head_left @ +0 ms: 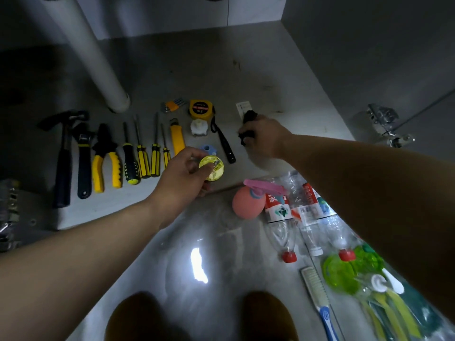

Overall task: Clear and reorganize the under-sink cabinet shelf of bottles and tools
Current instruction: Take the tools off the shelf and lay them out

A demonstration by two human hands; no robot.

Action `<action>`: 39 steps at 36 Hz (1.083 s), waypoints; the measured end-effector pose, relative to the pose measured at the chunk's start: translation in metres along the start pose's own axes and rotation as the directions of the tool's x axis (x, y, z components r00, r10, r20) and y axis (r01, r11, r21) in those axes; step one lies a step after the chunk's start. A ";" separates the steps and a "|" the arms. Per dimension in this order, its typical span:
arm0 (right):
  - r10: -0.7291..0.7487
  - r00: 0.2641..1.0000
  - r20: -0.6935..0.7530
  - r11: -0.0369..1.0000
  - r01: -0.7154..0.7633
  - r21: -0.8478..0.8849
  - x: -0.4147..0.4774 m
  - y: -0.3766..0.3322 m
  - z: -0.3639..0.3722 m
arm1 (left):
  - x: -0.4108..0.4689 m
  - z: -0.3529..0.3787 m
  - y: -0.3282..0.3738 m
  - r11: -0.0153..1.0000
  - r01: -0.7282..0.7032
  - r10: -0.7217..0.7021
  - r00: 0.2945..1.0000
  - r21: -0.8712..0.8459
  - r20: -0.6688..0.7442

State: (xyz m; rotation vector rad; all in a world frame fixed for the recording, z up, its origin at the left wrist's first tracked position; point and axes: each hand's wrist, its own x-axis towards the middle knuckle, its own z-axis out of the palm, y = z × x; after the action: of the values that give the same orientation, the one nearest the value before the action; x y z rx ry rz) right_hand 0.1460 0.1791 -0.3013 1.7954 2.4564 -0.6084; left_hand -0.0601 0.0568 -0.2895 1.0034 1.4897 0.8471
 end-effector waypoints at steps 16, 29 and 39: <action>0.490 0.799 -0.350 0.828 -0.301 0.472 -0.121 0.041 0.006 | -0.035 0.015 -0.026 0.917 -0.005 -0.153 0.918 0.398 0.365; 0.478 0.866 -0.144 0.746 -0.314 0.587 -0.259 0.022 0.134 | -0.043 0.079 -0.047 0.773 0.087 -0.450 0.773 0.629 0.446; 0.334 0.940 0.071 0.869 -0.336 0.363 -0.308 0.044 0.183 | -0.038 0.124 -0.095 0.834 0.529 -0.541 0.839 0.155 0.048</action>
State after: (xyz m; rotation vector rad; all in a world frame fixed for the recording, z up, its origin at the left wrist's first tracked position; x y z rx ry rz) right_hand 0.2524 -0.1505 -0.4032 2.2761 2.0428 -1.0971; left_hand 0.0509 -0.0170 -0.3801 0.6483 1.6520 0.2928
